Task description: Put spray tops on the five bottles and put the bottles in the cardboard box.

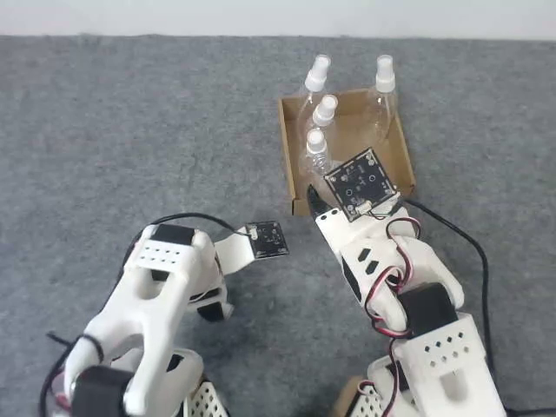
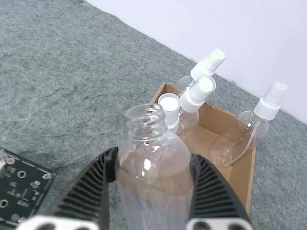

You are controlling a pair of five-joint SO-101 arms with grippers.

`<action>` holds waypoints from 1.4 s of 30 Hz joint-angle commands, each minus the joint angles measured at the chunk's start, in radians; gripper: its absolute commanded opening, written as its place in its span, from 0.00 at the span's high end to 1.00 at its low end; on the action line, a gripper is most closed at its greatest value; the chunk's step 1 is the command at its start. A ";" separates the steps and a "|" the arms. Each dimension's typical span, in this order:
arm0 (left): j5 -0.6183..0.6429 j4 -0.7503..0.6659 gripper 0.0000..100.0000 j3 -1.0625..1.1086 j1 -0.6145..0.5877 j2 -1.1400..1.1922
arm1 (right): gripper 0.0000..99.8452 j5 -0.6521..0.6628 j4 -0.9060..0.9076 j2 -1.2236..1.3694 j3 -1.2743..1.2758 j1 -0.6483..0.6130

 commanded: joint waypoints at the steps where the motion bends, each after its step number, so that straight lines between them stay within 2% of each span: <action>1: -0.006 -0.063 0.77 -0.047 0.005 0.066 | 0.95 -0.011 -0.027 -0.033 -0.014 0.013; 6: -0.003 -0.071 0.78 -0.056 -0.002 0.091 | 0.95 -0.011 -0.027 -0.033 -0.014 0.012; 12: -0.003 -0.072 0.88 -0.053 0.005 0.094 | 0.95 -0.008 -0.027 -0.033 -0.014 0.012; 19: -0.002 -0.071 0.90 -0.048 -0.003 0.092 | 0.95 -0.006 -0.027 -0.033 -0.014 0.012; 30: 0.166 -0.058 0.92 -0.079 -0.003 0.091 | 0.95 -0.003 -0.027 -0.033 -0.014 0.013; 37: 0.181 0.052 0.74 -0.147 -0.003 0.091 | 0.95 -0.003 -0.027 -0.033 -0.014 0.013; 42: 0.181 0.052 0.76 -0.185 0.005 0.098 | 0.95 -0.003 -0.027 -0.033 -0.014 0.013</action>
